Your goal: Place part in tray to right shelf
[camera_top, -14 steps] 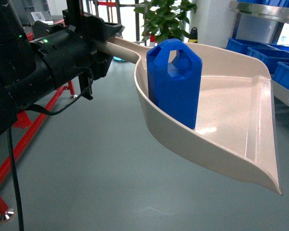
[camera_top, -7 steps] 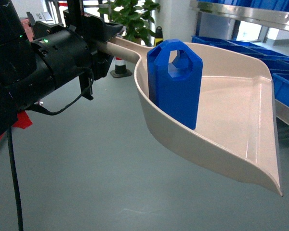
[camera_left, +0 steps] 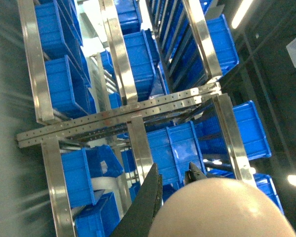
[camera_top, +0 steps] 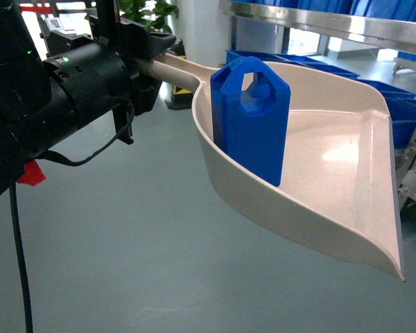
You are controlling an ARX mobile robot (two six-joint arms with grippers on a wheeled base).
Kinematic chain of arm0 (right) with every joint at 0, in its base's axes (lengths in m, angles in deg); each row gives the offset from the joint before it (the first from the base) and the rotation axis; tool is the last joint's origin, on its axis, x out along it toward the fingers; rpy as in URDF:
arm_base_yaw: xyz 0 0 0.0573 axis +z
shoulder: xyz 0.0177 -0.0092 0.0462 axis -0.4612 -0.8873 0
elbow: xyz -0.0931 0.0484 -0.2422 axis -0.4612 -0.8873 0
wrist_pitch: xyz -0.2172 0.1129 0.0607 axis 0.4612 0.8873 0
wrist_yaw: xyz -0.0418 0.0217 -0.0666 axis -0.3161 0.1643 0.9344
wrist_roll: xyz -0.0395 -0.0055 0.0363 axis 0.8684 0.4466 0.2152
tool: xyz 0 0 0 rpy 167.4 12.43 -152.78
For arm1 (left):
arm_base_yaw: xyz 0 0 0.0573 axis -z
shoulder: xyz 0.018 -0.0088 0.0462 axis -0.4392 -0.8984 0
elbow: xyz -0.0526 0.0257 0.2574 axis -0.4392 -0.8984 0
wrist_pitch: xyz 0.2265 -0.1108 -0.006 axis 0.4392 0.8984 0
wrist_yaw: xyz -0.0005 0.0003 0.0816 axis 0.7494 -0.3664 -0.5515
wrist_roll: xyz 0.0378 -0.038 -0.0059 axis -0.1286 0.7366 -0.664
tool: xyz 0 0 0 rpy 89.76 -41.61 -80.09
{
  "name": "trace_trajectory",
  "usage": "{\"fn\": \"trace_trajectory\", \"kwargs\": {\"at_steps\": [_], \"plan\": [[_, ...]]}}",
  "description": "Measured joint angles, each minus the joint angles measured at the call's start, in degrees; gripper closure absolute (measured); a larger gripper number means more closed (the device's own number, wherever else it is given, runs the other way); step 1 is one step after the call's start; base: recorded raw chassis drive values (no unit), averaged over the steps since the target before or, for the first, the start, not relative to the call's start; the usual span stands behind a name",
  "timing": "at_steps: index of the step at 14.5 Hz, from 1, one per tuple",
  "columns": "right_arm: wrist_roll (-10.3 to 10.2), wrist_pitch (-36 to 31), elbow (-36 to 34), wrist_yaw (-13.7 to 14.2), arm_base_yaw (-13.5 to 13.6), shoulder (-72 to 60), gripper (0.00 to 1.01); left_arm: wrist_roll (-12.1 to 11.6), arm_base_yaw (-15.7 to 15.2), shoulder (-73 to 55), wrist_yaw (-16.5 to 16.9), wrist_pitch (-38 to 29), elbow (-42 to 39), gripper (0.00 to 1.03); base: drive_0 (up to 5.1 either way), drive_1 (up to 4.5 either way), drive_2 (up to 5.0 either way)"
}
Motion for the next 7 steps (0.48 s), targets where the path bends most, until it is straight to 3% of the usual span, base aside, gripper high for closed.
{"fn": "trace_trajectory", "kwargs": {"at_steps": [7], "plan": [[0.0, 0.0, 0.0, 0.0, 0.0, 0.0, 0.03, 0.0, 0.0, 0.0, 0.0, 0.0, 0.0, 0.91, -1.6, -1.56, -1.6]]}}
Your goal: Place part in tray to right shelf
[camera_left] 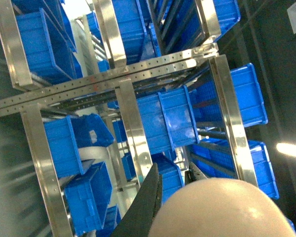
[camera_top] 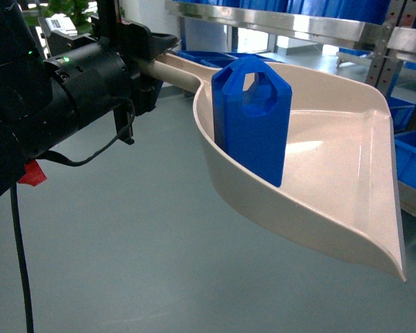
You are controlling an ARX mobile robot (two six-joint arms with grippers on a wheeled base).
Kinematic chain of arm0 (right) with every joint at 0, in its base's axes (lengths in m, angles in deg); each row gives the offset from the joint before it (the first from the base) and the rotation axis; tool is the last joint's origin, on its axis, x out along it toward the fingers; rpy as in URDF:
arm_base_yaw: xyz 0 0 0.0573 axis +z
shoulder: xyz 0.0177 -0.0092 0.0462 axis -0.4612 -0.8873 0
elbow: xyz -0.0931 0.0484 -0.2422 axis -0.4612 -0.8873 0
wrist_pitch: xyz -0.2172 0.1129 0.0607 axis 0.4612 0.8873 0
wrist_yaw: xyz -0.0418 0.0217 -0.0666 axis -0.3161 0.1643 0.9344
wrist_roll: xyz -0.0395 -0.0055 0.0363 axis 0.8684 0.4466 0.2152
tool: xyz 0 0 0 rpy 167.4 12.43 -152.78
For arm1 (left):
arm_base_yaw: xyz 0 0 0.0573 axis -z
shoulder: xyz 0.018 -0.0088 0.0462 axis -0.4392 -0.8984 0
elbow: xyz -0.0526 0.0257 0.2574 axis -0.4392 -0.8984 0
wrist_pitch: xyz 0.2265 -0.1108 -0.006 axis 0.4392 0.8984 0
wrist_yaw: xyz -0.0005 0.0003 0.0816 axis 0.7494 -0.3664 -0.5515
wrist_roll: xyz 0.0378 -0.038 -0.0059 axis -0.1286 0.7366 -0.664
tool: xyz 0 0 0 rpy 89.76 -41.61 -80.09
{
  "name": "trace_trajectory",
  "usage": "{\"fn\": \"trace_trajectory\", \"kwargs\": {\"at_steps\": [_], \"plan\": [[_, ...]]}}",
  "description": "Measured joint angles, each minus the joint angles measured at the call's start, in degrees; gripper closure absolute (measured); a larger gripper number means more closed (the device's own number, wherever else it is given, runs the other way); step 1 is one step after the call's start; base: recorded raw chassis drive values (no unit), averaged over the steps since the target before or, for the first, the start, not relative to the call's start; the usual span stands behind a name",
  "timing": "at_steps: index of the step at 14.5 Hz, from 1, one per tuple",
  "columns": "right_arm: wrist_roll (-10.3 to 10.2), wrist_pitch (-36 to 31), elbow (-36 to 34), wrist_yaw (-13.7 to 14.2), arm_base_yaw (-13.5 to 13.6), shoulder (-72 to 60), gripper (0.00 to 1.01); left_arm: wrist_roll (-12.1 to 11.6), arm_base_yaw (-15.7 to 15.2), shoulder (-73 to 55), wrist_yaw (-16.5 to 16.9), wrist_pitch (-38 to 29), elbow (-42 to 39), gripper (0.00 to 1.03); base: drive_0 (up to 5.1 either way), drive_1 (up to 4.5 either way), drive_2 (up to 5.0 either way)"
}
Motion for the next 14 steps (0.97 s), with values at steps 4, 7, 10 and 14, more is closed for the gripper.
{"fn": "trace_trajectory", "kwargs": {"at_steps": [4, 7, 10, 14], "plan": [[0.0, 0.0, 0.0, 0.0, 0.0, 0.0, 0.03, 0.0, 0.0, 0.0, 0.0, 0.0, 0.0, 0.91, -1.7, -1.73, -1.7], [0.0, 0.0, 0.0, 0.0, 0.0, 0.0, 0.03, 0.0, 0.1, 0.0, 0.0, 0.0, 0.0, 0.91, -1.5, -1.51, -1.5], [0.0, 0.0, 0.0, 0.0, 0.0, 0.0, 0.03, 0.0, 0.0, 0.0, 0.0, 0.0, 0.0, 0.91, -1.6, -1.58, -1.6], [0.0, 0.0, 0.0, 0.0, 0.0, 0.0, 0.03, 0.0, 0.1, 0.0, 0.0, 0.0, 0.0, 0.91, -1.6, -1.61, -1.6]]}}
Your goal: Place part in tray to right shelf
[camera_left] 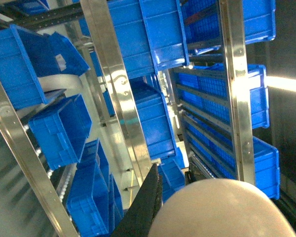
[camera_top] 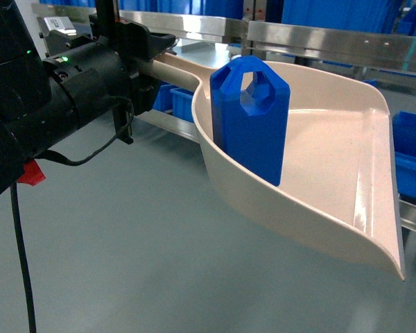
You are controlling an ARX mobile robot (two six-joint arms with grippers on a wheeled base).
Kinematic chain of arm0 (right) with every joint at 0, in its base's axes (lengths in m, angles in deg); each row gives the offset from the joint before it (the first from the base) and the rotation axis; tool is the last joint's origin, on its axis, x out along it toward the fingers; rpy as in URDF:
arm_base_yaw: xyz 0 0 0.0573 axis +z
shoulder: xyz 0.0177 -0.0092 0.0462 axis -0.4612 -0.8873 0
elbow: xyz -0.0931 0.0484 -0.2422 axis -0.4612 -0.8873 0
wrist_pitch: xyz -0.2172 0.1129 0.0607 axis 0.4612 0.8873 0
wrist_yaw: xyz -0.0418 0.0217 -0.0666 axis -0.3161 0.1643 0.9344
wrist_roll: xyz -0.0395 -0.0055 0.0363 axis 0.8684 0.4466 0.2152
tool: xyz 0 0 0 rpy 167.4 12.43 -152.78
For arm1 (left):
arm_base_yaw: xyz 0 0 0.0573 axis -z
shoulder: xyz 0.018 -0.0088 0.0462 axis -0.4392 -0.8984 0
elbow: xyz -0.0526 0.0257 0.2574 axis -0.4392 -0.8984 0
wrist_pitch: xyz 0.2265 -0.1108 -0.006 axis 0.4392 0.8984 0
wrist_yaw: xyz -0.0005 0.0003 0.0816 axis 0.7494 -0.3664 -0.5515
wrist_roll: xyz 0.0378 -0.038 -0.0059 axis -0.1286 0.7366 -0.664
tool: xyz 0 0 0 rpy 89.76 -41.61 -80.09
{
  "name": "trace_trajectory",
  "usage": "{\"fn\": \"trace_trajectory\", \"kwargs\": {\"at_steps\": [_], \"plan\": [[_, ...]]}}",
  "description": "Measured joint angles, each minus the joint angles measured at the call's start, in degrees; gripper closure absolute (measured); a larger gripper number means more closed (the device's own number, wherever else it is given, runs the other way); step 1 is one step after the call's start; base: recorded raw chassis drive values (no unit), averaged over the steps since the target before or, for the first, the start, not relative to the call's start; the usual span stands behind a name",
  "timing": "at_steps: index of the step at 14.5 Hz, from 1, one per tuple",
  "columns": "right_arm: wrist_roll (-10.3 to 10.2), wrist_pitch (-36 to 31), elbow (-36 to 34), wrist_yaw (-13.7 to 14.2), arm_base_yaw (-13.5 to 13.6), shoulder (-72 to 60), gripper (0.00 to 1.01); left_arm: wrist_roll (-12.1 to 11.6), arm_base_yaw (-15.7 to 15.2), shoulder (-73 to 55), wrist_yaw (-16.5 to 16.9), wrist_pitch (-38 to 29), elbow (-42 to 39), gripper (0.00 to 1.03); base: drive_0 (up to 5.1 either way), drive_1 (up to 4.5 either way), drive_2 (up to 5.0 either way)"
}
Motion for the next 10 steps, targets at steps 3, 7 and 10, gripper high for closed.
{"fn": "trace_trajectory", "kwargs": {"at_steps": [3, 7, 10], "plan": [[0.0, 0.0, 0.0, 0.0, 0.0, 0.0, 0.03, 0.0, 0.0, 0.0, 0.0, 0.0, 0.0, 0.91, -1.6, -1.58, -1.6], [0.0, 0.0, 0.0, 0.0, 0.0, 0.0, 0.03, 0.0, 0.0, 0.0, 0.0, 0.0, 0.0, 0.91, -1.5, -1.52, -1.5], [0.0, 0.0, 0.0, 0.0, 0.0, 0.0, 0.03, 0.0, 0.0, 0.0, 0.0, 0.0, 0.0, 0.91, -1.7, -1.68, -1.7]]}}
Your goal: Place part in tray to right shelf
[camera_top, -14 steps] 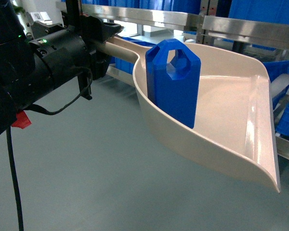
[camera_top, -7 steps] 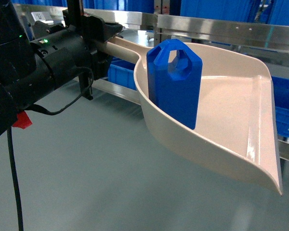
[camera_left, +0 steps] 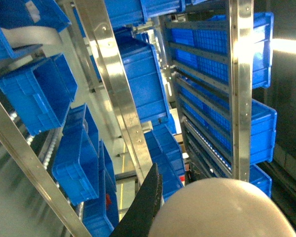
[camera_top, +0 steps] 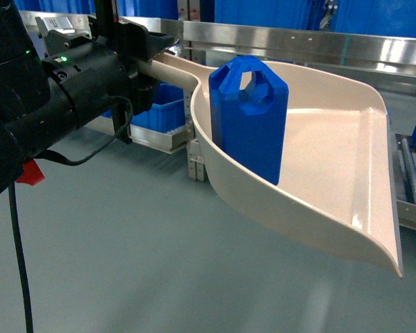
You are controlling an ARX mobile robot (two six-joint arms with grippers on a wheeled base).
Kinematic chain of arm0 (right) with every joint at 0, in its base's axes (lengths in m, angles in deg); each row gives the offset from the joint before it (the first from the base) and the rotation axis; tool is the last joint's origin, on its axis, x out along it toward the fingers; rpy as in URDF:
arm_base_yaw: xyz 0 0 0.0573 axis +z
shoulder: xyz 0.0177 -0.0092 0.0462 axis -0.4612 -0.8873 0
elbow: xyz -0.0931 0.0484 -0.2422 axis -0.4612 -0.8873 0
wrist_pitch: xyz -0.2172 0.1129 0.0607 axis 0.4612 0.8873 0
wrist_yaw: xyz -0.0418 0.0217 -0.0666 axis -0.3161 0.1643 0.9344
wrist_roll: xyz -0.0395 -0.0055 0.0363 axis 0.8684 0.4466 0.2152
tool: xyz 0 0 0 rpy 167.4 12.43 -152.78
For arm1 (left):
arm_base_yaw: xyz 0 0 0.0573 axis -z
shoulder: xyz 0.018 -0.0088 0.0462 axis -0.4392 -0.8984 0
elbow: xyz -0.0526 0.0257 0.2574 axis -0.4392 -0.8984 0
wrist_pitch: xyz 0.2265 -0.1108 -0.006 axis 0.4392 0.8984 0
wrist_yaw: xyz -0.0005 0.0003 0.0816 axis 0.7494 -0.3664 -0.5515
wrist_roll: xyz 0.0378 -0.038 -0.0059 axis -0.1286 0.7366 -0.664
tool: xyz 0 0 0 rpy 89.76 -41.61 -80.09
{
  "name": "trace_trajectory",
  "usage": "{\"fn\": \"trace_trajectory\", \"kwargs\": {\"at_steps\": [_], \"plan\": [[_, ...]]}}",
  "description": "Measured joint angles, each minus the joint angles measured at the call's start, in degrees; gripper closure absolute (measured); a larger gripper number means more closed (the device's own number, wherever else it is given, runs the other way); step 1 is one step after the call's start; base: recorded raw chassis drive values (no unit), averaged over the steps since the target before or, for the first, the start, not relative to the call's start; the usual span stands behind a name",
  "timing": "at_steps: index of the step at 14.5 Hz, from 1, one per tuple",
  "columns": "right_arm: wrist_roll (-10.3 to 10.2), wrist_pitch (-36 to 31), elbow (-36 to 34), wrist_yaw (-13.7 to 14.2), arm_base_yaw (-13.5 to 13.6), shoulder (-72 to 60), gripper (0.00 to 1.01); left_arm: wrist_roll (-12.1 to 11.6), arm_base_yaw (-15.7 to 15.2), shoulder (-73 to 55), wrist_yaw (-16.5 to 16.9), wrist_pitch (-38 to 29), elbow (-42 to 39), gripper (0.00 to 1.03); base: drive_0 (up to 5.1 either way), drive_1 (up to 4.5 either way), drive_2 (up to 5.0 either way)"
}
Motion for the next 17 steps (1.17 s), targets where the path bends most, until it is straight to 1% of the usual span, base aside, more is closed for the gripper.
{"fn": "trace_trajectory", "kwargs": {"at_steps": [17], "plan": [[0.0, 0.0, 0.0, 0.0, 0.0, 0.0, 0.03, 0.0, 0.0, 0.0, 0.0, 0.0, 0.0, 0.91, -1.6, -1.64, -1.6]]}}
